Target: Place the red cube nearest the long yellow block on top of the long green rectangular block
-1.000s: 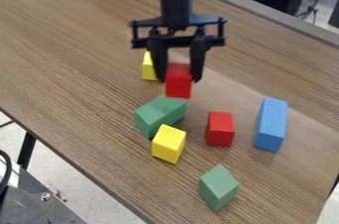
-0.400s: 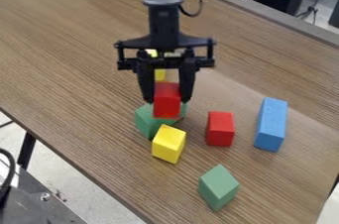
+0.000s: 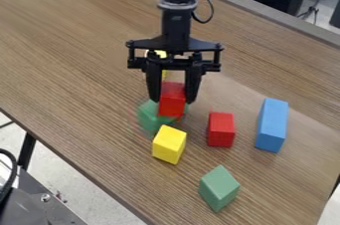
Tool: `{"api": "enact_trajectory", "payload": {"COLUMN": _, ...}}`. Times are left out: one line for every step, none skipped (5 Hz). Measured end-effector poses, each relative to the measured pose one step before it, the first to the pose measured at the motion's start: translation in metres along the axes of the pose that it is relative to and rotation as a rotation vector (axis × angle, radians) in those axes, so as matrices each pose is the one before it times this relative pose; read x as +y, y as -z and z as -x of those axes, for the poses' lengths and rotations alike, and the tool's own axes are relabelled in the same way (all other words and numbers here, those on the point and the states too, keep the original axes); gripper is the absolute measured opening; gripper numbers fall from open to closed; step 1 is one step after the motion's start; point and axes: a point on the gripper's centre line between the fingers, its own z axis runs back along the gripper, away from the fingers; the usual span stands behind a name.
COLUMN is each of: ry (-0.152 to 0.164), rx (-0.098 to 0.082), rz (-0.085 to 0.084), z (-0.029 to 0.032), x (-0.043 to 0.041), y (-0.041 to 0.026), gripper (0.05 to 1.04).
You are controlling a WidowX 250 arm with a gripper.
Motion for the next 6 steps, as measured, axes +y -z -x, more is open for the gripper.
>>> {"api": "enact_trajectory", "payload": {"ry": 0.0079, "rx": -0.0127, "rz": -0.0040, "z": -0.00313, "x": -0.00011, "y": -0.00023, "gripper": 0.556}}
{"api": "enact_trajectory", "payload": {"ry": -0.0005, "rx": -0.0007, "rz": 0.0025, "z": -0.00034, "x": 0.00039, "y": -0.00048, "gripper": 0.556}}
{"api": "enact_trajectory", "payload": {"ry": -0.0087, "rx": -0.0198, "rz": 0.0149, "z": -0.00367, "x": 0.00187, "y": -0.00285, "gripper": 0.556}}
{"api": "enact_trajectory", "payload": {"ry": -0.0177, "rx": -0.0303, "rz": 0.0474, "z": -0.00419, "x": 0.00431, "y": -0.01260, "gripper": 0.556}}
{"api": "enact_trajectory", "payload": {"ry": 0.0074, "rx": -0.0051, "rz": -0.0038, "z": -0.00260, "x": 0.00309, "y": -0.00183, "gripper": 0.556}}
{"api": "enact_trajectory", "payload": {"ry": -0.0066, "rx": -0.0027, "rz": 0.0059, "z": -0.00516, "x": 0.00143, "y": -0.00159, "gripper": 0.556}}
